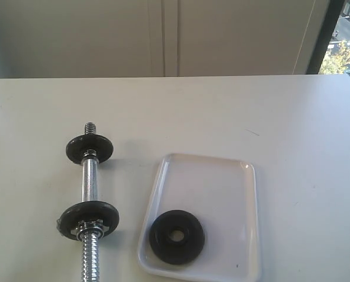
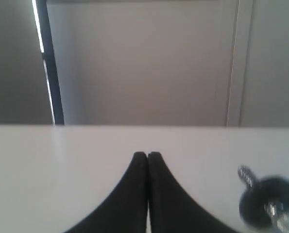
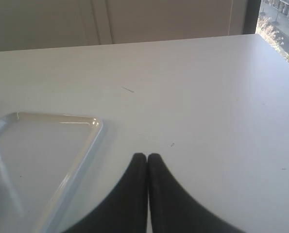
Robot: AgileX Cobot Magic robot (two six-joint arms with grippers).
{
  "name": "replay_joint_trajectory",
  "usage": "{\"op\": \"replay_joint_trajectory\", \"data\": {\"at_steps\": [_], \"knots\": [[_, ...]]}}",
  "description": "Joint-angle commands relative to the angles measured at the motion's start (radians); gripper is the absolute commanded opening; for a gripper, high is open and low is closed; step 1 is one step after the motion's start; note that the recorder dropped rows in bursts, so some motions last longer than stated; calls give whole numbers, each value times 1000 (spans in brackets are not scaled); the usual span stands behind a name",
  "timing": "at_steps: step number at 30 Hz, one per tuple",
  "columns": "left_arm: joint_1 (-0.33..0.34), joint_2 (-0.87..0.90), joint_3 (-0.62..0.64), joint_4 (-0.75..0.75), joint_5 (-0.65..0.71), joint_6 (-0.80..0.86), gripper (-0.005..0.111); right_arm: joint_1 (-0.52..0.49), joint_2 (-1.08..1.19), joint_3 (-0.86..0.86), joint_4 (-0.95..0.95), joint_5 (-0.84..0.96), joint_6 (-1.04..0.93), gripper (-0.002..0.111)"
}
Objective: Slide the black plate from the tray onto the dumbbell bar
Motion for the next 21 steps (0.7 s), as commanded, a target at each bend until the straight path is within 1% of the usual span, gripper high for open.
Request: {"op": "replay_joint_trajectory", "data": {"at_steps": [1,2,4,8,9,11,13,17,21], "knots": [[3,-4,4,-3,-328,-31,0,4,-5,4,-7,-3,-12,0],[3,-4,4,-6,-379,-44,0,4,-5,4,-7,-3,-12,0],[3,-4,4,-17,-384,-41,0,4,-5,4,-7,-3,-12,0],[3,-4,4,-117,-239,-50,0,4,-5,4,-7,-3,-12,0],[3,0,4,-138,-220,-78,0,4,-5,4,-7,-3,-12,0],[3,35,4,-176,-187,-211,0,4,-5,4,-7,-3,-12,0],[3,80,-9,-175,-136,-290,0,4,-5,4,-7,-3,-12,0],[3,211,-114,-159,45,-301,0,4,-5,4,-7,-3,-12,0],[3,385,-259,-33,201,-298,0,4,-5,4,-7,-3,-12,0]]}}
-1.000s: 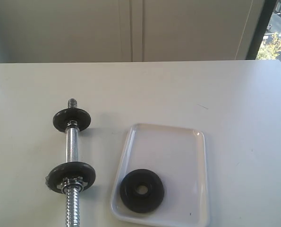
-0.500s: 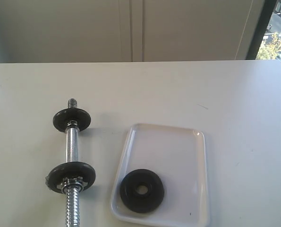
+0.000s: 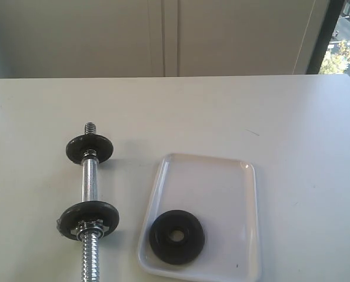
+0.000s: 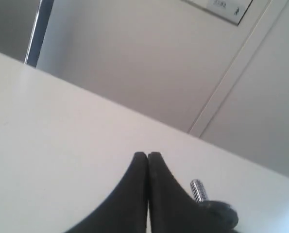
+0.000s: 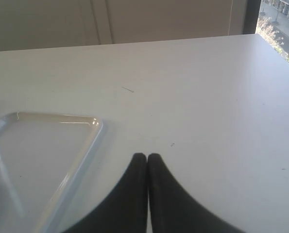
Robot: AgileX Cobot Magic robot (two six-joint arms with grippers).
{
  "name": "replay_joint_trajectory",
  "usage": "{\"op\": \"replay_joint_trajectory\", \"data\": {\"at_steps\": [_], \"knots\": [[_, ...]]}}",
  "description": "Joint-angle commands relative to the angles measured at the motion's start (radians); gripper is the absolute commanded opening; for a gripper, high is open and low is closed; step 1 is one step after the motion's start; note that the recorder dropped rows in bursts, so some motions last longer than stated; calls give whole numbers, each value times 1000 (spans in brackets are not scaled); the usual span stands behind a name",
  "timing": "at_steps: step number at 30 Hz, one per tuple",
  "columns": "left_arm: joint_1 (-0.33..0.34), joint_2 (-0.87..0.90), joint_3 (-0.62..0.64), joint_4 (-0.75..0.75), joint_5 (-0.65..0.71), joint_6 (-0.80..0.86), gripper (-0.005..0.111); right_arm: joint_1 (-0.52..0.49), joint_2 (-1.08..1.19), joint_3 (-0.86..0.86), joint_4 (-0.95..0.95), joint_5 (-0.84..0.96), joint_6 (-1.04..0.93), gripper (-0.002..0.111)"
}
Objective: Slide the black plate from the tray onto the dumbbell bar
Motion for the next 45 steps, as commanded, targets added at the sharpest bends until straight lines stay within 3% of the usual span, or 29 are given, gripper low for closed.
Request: {"op": "replay_joint_trajectory", "data": {"at_steps": [1,5,11,22,30,33,36,41,45], "knots": [[3,178,-164,139,178,-5,0,4,-5,4,-7,-3,-12,0],[-9,354,-314,195,331,39,0,4,-5,4,-7,-3,-12,0],[-129,599,-452,186,471,96,0,4,-5,4,-7,-3,-12,0],[-346,903,-537,132,347,99,0,4,-5,4,-7,-3,-12,0],[-363,1048,-562,132,221,80,0,4,-5,4,-7,-3,-12,0],[-446,1090,-578,137,235,72,0,4,-5,4,-7,-3,-12,0],[-517,1122,-599,165,241,172,0,4,-5,4,-7,-3,-12,0],[-514,1160,-743,165,450,172,0,4,-5,4,-7,-3,-12,0],[-514,1162,-754,156,494,165,0,4,-5,4,-7,-3,-12,0]]}}
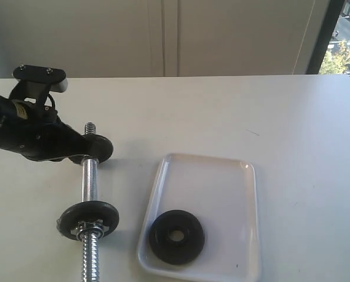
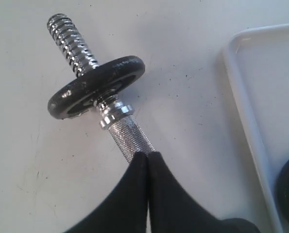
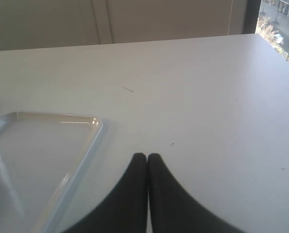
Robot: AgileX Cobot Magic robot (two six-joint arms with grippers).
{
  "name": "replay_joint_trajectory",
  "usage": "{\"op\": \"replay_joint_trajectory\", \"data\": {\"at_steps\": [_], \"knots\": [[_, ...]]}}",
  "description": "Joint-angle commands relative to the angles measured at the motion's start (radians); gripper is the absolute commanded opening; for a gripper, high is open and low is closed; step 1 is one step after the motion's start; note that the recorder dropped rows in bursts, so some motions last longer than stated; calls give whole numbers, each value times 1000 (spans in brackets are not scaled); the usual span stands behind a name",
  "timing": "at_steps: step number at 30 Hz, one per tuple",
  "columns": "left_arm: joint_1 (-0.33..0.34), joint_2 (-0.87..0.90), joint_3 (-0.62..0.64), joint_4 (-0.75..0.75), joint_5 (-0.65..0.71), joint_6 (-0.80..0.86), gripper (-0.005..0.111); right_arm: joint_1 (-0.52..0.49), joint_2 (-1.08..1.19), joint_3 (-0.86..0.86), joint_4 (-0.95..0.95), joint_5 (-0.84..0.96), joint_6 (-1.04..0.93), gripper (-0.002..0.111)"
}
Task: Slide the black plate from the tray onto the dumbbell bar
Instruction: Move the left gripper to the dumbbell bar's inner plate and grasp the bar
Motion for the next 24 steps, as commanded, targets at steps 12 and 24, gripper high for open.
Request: {"op": "replay_joint_trajectory", "data": {"at_steps": [12,24], "knots": [[-5,31,-11,-5,34,-99,48,4,-5,4,-7,-3,-12,0],[-5,217,-11,-13,-91,-262,83,4,-5,4,-7,-3,-12,0]]}}
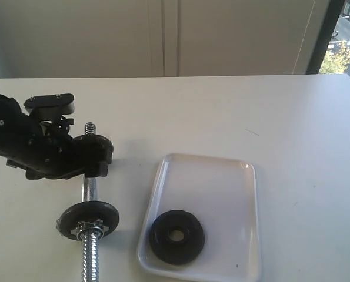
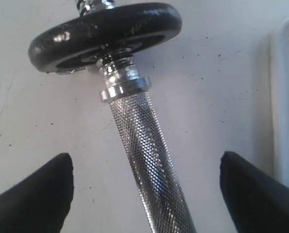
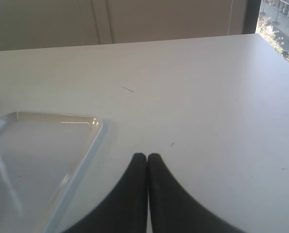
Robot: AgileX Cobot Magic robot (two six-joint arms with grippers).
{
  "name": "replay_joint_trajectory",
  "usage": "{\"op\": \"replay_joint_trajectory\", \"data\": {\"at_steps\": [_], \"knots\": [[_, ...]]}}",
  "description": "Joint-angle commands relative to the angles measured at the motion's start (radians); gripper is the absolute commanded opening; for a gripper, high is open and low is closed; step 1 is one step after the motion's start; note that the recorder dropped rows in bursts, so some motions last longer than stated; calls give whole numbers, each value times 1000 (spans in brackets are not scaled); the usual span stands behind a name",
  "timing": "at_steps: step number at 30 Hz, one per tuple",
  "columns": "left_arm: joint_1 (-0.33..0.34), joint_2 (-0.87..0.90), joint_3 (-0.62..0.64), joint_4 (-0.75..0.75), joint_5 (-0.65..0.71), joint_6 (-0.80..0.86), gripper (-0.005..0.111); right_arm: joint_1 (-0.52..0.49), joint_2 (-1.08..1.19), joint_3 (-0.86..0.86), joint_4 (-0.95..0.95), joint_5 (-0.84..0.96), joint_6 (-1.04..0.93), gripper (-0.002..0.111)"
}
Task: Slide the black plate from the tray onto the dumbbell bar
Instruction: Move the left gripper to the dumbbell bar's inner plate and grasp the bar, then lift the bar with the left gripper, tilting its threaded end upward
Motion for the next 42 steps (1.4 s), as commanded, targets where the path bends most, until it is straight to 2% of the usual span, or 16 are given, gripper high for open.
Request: {"op": "replay_joint_trajectory", "data": {"at_steps": [1,4,12,21,31,35,42], "knots": [[-5,48,-4,-13,-65,-20,83,4,-5,4,-7,-3,-12,0],[-5,79,-7,-17,-119,-22,83,4,-5,4,-7,-3,-12,0],[-5,186,-93,-21,-112,-40,82,4,-5,4,-7,-1,-12,0],[-5,227,-98,-21,-154,-40,80,4,-5,4,-7,-1,-12,0],[-5,255,-130,-21,-102,-40,50,4,-5,4,-7,-1,-12,0],[-5,257,-130,-19,-100,-38,32,4,-5,4,-7,-1,-12,0],[-4,257,-130,122,-72,-36,4,4,-5,4,-7,-1,-12,0]]}}
